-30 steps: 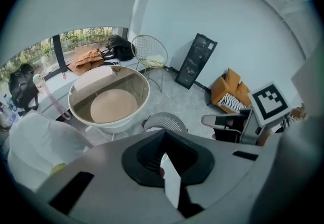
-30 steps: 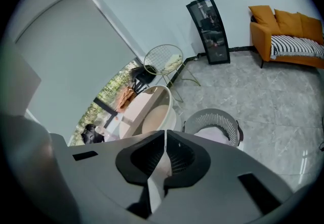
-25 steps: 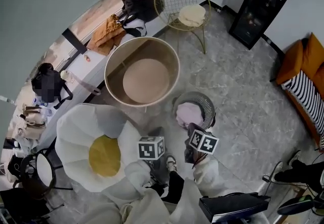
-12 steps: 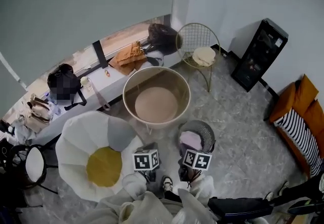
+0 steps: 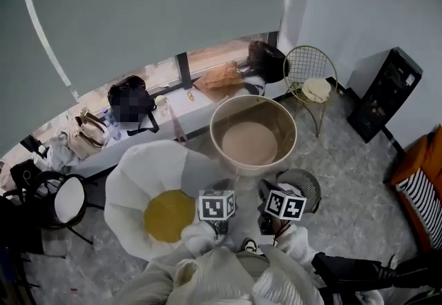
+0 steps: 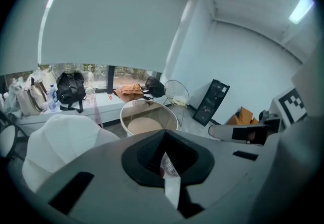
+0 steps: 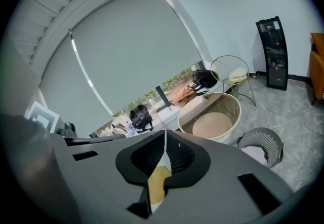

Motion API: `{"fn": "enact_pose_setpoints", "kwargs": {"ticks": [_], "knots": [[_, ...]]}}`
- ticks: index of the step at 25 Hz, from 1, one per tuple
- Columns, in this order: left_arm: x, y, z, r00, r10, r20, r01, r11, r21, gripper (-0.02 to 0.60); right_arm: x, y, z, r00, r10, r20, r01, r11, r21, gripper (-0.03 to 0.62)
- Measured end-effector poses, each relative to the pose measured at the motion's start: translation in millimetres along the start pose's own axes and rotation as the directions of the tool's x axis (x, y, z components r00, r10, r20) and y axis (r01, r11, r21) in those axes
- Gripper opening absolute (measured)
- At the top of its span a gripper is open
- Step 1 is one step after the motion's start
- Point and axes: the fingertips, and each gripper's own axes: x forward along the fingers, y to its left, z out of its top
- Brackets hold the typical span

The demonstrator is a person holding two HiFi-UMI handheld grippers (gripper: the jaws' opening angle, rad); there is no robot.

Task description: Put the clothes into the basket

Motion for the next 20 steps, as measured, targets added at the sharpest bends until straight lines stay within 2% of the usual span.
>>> {"fn": "enact_pose_setpoints", "kwargs": {"ticks": [8, 13, 20], "knots": [[-16.1, 21.2, -15.8, 0.999, 0.030, -0.019, -0.030, 0.999, -0.020, -0.002, 6.4, 24.3, -21.8, 0.998, 0.024, -0.060, -0.026, 0.999, -0.040, 0.026], [-19.2, 25.7, -20.7, 0.999, 0.038, -0.021, -0.039, 0.999, -0.029, -0.002, 7.4, 34.2, -30.2, 0.995, 0.034, -0.088, -0.044, 0.993, -0.109, 0.025], [-16.8, 25.0, -24.2, 0.999, 0.040, -0.025, -0.041, 0.998, -0.043, -0.002, 7.0, 29.3, -34.5, 0.994, 0.028, -0.102, -0.038, 0.994, -0.103, 0.023]]}}
